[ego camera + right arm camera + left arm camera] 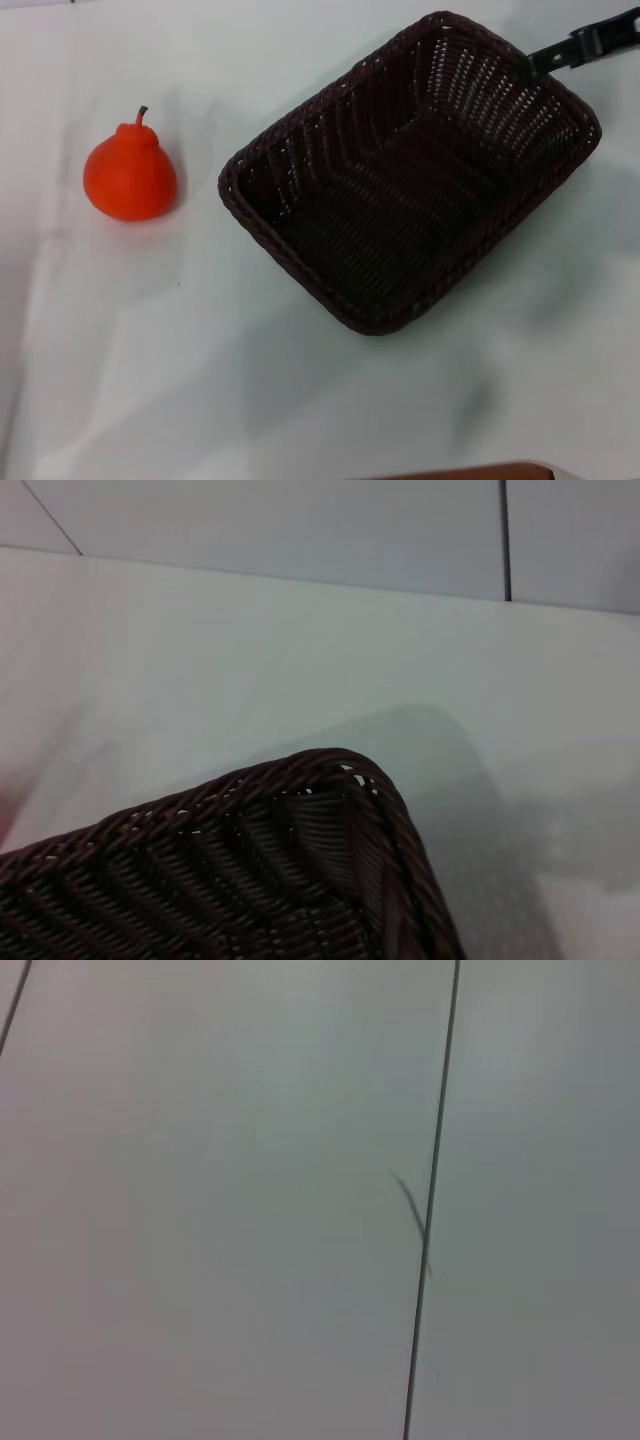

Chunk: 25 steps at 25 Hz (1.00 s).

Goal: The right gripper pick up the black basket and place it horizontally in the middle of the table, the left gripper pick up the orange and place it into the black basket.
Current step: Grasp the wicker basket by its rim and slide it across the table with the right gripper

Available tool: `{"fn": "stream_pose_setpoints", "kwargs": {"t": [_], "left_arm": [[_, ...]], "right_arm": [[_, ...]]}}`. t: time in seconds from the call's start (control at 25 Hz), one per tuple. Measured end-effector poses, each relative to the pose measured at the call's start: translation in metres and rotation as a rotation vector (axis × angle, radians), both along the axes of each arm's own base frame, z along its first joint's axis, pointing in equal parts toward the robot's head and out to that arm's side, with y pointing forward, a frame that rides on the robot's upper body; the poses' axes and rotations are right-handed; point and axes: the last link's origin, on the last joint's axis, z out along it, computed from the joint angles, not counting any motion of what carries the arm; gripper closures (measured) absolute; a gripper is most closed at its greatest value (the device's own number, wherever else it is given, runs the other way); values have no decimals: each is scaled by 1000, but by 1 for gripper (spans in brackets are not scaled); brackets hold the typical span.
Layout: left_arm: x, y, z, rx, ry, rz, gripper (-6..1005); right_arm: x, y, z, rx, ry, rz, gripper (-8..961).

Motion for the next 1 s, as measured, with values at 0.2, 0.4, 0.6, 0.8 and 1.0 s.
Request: {"fn": "stream_pose_setpoints", "kwargs": {"t": [0.2, 0.4, 0.6, 0.8, 1.0], "left_arm": [[0, 0, -1, -2, -6, 0, 110], [1, 0, -2, -10, -6, -3, 110], [1, 0, -3, -12, -6, 0, 109], [0, -2, -3, -15, -7, 4, 109], [-2, -2, -3, -15, -8, 16, 109]], "right_arm": [[5, 4, -22, 6, -16, -1, 21], [8, 3, -36, -30, -24, -6, 63], [9, 4, -38, -12, -26, -12, 162], [9, 1, -32, 16, -14, -17, 321], [9, -3, -31, 12, -8, -27, 616]]}}
